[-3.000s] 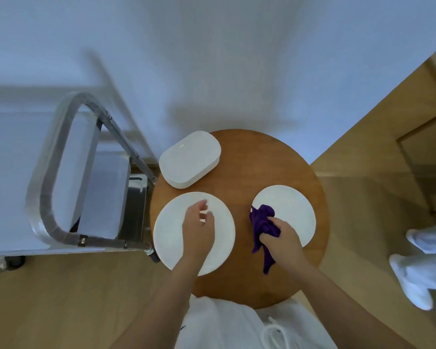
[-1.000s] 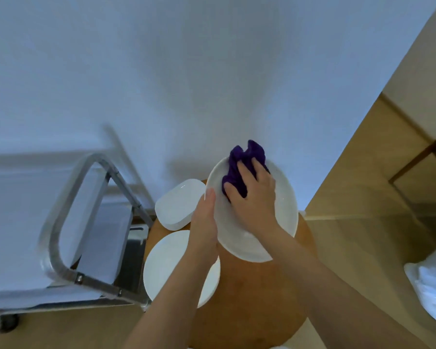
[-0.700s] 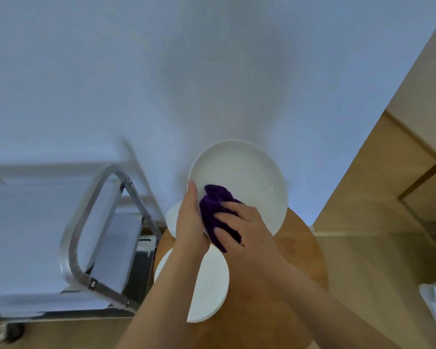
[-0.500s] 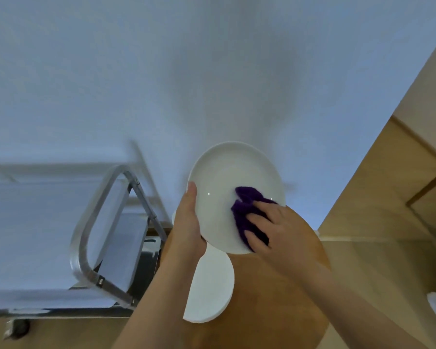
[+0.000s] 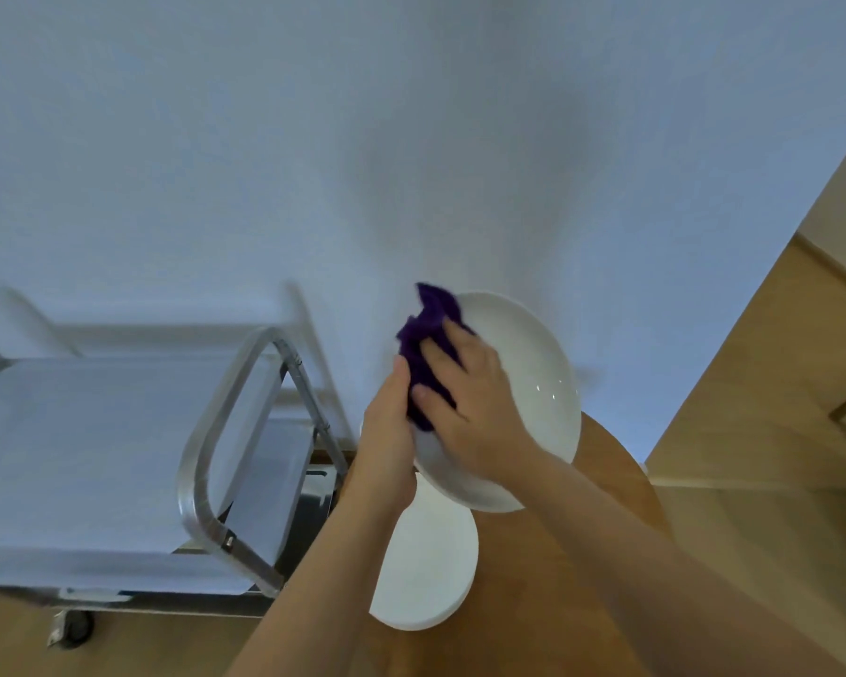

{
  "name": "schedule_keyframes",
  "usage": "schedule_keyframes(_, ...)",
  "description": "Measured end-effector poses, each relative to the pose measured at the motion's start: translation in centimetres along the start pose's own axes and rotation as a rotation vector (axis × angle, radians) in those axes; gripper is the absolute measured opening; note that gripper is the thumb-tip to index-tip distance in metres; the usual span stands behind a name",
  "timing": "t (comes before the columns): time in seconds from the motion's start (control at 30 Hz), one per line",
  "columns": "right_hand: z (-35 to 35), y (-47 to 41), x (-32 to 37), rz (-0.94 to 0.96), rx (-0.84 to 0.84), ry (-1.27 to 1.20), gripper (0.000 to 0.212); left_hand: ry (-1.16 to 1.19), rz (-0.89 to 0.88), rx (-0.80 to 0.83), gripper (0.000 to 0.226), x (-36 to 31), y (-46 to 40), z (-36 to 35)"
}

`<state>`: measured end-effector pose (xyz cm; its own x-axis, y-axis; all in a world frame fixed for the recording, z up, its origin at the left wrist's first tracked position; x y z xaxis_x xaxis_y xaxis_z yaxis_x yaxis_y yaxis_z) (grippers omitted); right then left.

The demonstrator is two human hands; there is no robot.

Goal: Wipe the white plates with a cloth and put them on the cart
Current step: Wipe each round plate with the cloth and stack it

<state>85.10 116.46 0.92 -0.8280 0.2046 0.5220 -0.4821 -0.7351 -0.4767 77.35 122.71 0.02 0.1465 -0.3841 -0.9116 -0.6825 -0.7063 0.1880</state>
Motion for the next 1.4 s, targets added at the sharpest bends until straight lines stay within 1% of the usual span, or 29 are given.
schedule_keyframes(0.1, -0.6, 1.9, 1.6, 0.039, 0.064, -0.189, 0.056, 0.084, 0.01, -0.041, 0.048, -0.6, -0.1, 0.8)
schedule_keyframes(0.17, -0.6, 3.6, 0.8, 0.1, 0.158, -0.218, 0.054, 0.122, 0.019, -0.097, 0.062, -1.4, 0.0, 1.2)
schedule_keyframes(0.2, -0.4, 4.6, 0.0, 0.15, 0.212, -0.17, 0.057, 0.127, 0.035, -0.115, 0.07, -1.9, -0.1, 1.4)
schedule_keyframes(0.27, 0.2, 6.3, -2.0, 0.257, 0.271, 0.064, 0.069, 0.115, 0.07, -0.076, 0.078, -2.8, -0.3, 1.7)
schedule_keyframes(0.3, 0.5, 6.6, -3.2, 0.29, 0.263, 0.204, 0.071, 0.076, 0.073, -0.047, 0.074, -3.2, -0.4, 1.8)
schedule_keyframes(0.33, 0.8, 6.6, -4.2, 0.285, 0.227, 0.314, 0.068, 0.006, 0.069, -0.042, 0.066, -3.4, -0.3, 1.8)
schedule_keyframes(0.37, 1.0, 6.5, -5.2, 0.256, 0.177, 0.386, 0.062, -0.079, 0.067, -0.053, 0.056, -3.6, -0.3, 1.9)
schedule_keyframes(0.43, 1.4, 6.5, -6.3, 0.228, 0.092, 0.449, 0.05, -0.207, 0.108, -0.079, 0.046, -3.4, -0.2, 1.9)
schedule_keyframes(0.5, 1.6, 7.0, -6.5, 0.26, 0.026, 0.416, 0.038, -0.214, 0.17, -0.072, 0.041, -3.7, 0.0, 1.5)
schedule_keyframes(0.57, 1.8, 7.4, -5.7, 0.283, -0.014, 0.342, 0.03, -0.198, 0.171, -0.072, 0.037, -4.3, -0.3, 1.3)
schedule_keyframes(0.6, 2.0, 7.5, -5.2, 0.282, -0.014, 0.289, 0.026, -0.218, 0.151, -0.063, 0.041, -4.7, -0.5, 1.3)
schedule_keyframes(0.63, 2.4, 7.4, -4.6, 0.265, -0.007, 0.224, 0.022, -0.243, 0.129, -0.044, 0.051, -5.2, -0.7, 1.4)
schedule_keyframes(0.67, 2.7, 7.2, -3.9, 0.225, 0.01, 0.138, 0.02, -0.272, 0.113, -0.027, 0.065, -5.8, -0.9, 1.6)
schedule_keyframes(0.7, 3.3, 7.1, -3.0, 0.144, 0.042, 0.034, 0.021, -0.301, 0.107, -0.014, 0.077, -6.3, -1.1, 1.7)
schedule_keyframes(0.77, 4.4, 6.9, -1.8, -0.092, 0.129, -0.211, 0.029, -0.395, 0.091, 0.003, 0.087, -7.2, -1.6, 2.0)
schedule_keyframes(0.83, 5.5, 6.5, -1.3, -0.284, 0.209, -0.533, 0.033, -0.517, 0.034, 0.021, 0.081, -7.6, -2.0, 2.4)
schedule_keyframes(0.9, 6.6, 5.7, -1.4, -0.405, 0.238, -0.931, 0.026, -0.601, -0.03, 0.091, 0.078, -7.5, -2.1, 2.9)
schedule_keyframes(0.93, 6.8, 5.6, -1.8, -0.459, 0.221, -1.1, 0.023, -0.602, -0.057, 0.115, 0.077, -7.1, -2.1, 3.3)
schedule_keyframes(1.0, 6.9, 5.7, -2.8, -0.545, 0.163, -1.336, 0.024, -0.508, -0.064, 0.078, 0.077, -5.7, -2.0, 4.3)
schedule_keyframes(1.03, 6.8, 5.9, -3.2, -0.59, 0.127, -1.423, 0.027, -0.385, 0.006, 0.049, 0.08, -4.7, -1.8, 4.8)
schedule_keyframes(1.07, 6.5, 6.2, -3.7, -0.628, 0.09, -1.49, 0.029, -0.212, 0.114, 0.062, 0.082, -3.6, -1.5, 5.0)
schedule_keyframes(1.13, 5.7, 6.4, -4.1, -0.674, 0.04, -1.614, 0.029, 0.193, 0.293, 0.183, 0.084, -1.3, -0.7, 4.7)
schedule_keyframes(1.17, 5.5, 6.5, -4.0, -0.692, 0.04, -1.654, 0.029, 0.34, 0.319, 0.212, 0.084, -0.6, -0.2, 4.4)
schedule_keyframes(1.2, 5.2, 6.5, -4.1, -0.713, 0.058, -1.658, 0.025, 0.442, 0.31, 0.202, 0.076, -0.2, -0.1, 4.2)
schedule_keyframes(1.23, 5.0, 6.6, -3.9, -0.748, 0.102, -1.63, 0.023, 0.515, 0.279, 0.168, 0.064, 0.2, -0.1, 4.0)
schedule_keyframes(1.27, 4.9, 6.8, -3.9, -0.784, 0.168, -1.58, 0.026, 0.564, 0.26, 0.129, 0.055, 0.4, -0.2, 4.0)
schedule_keyframes(1.3, 4.9, 6.9, -3.9, -0.835, 0.236, -1.523, 0.031, 0.581, 0.249, 0.093, 0.053, 0.5, -0.3, 4.1)
schedule_keyframes(1.37, 4.6, 7.2, -4.7, -0.967, 0.256, -1.395, 0.034, 0.52, 0.21, 0.059, 0.051, -0.1, -0.5, 4.3)
schedule_keyframes(1.4, 4.4, 7.1, -5.2, -1.034, 0.218, -1.348, 0.039, 0.45, 0.162, 0.071, 0.047, -0.6, -0.5, 4.5)
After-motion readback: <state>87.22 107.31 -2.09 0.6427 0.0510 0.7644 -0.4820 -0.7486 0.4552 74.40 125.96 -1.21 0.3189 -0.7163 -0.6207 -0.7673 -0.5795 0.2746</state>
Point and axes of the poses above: each hand's wrist, its own y-axis away from the middle knuckle, its own z-axis out of the back of the hand, x = y × z, the point moved 1 cm from there along -y, towards the middle knuckle, and after that the axes turned 3 degrees about y, right-handed, at the moved point
